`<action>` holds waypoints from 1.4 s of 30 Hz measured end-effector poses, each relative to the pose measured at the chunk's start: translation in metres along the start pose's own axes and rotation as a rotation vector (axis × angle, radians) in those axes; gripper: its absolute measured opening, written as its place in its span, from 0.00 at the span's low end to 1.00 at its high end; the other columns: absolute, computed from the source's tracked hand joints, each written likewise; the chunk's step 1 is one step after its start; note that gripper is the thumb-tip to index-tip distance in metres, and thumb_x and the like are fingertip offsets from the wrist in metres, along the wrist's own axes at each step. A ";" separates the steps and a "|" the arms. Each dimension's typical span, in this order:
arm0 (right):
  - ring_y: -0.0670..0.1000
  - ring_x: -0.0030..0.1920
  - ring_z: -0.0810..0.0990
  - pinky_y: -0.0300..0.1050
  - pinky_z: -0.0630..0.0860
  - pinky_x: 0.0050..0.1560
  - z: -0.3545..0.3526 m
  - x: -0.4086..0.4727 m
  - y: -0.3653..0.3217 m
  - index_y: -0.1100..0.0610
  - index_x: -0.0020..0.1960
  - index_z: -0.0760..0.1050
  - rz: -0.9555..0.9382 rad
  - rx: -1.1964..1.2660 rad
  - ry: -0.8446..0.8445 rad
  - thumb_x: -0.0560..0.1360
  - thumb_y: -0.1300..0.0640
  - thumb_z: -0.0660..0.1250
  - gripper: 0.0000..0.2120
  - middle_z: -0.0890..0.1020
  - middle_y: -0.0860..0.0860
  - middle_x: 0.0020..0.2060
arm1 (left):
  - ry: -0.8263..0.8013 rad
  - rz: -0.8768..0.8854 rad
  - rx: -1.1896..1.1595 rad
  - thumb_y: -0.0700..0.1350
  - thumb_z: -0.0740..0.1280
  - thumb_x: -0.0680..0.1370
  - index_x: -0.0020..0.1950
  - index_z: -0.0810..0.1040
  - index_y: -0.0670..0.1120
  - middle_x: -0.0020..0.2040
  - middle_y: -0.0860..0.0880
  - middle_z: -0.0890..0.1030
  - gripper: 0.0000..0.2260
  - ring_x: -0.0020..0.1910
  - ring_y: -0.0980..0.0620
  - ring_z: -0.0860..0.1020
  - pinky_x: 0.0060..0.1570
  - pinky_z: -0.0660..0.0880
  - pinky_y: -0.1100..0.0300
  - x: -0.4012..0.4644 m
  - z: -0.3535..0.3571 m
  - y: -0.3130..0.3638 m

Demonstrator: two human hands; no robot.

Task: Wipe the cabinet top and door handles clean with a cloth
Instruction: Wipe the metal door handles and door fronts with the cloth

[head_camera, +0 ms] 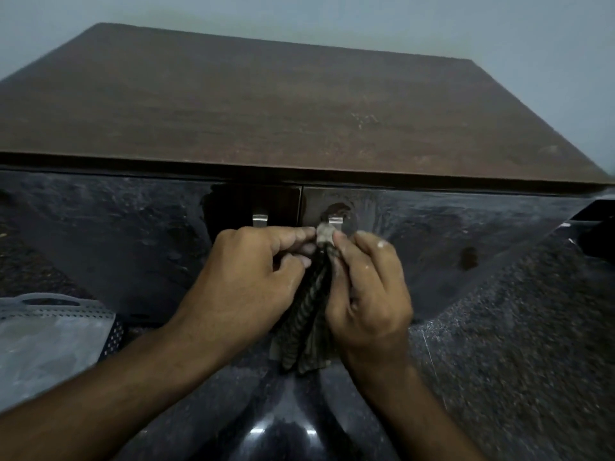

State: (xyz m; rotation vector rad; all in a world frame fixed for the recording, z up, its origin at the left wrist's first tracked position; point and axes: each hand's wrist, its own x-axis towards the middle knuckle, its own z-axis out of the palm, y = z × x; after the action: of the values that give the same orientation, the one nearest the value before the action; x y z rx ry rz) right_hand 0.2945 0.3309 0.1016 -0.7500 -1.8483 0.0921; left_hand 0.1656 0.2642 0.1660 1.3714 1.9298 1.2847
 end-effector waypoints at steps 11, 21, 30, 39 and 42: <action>0.54 0.51 0.81 0.38 0.75 0.62 0.001 0.001 -0.002 0.70 0.52 0.83 0.011 0.022 0.064 0.73 0.72 0.71 0.08 0.83 0.62 0.47 | -0.004 0.026 -0.009 0.36 0.67 0.77 0.64 0.80 0.49 0.50 0.58 0.85 0.18 0.50 0.66 0.82 0.55 0.80 0.60 -0.002 -0.004 -0.002; 0.53 0.50 0.82 0.41 0.78 0.55 -0.001 0.030 -0.015 0.65 0.53 0.84 0.040 -0.009 0.000 0.73 0.69 0.72 0.09 0.84 0.58 0.49 | 0.095 0.068 0.002 0.35 0.66 0.75 0.60 0.83 0.51 0.48 0.59 0.85 0.18 0.47 0.67 0.82 0.51 0.78 0.70 -0.001 -0.004 0.005; 0.57 0.51 0.81 0.45 0.78 0.55 -0.005 0.037 -0.011 0.65 0.53 0.84 0.003 0.015 -0.102 0.75 0.72 0.69 0.10 0.82 0.58 0.51 | 0.148 0.113 0.002 0.41 0.64 0.73 0.58 0.84 0.49 0.48 0.57 0.85 0.17 0.47 0.66 0.82 0.49 0.78 0.71 0.001 -0.007 0.005; 0.58 0.48 0.81 0.46 0.78 0.52 0.002 0.034 -0.010 0.65 0.52 0.85 -0.066 0.005 -0.071 0.75 0.72 0.71 0.08 0.84 0.59 0.50 | 0.155 0.087 0.007 0.42 0.63 0.72 0.56 0.85 0.50 0.45 0.59 0.85 0.17 0.43 0.66 0.83 0.47 0.80 0.67 0.002 -0.007 0.008; 0.57 0.49 0.83 0.45 0.79 0.56 -0.007 0.020 0.005 0.65 0.52 0.85 -0.006 0.019 0.007 0.74 0.71 0.73 0.07 0.84 0.59 0.49 | 0.120 0.084 0.003 0.42 0.63 0.73 0.58 0.84 0.49 0.46 0.58 0.85 0.17 0.44 0.65 0.83 0.47 0.81 0.65 -0.001 -0.006 0.010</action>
State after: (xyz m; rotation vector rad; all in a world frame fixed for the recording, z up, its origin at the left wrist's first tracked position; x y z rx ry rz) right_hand 0.2981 0.3432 0.1187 -0.7307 -1.8406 0.1025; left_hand 0.1661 0.2609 0.1777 1.4194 1.9720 1.4342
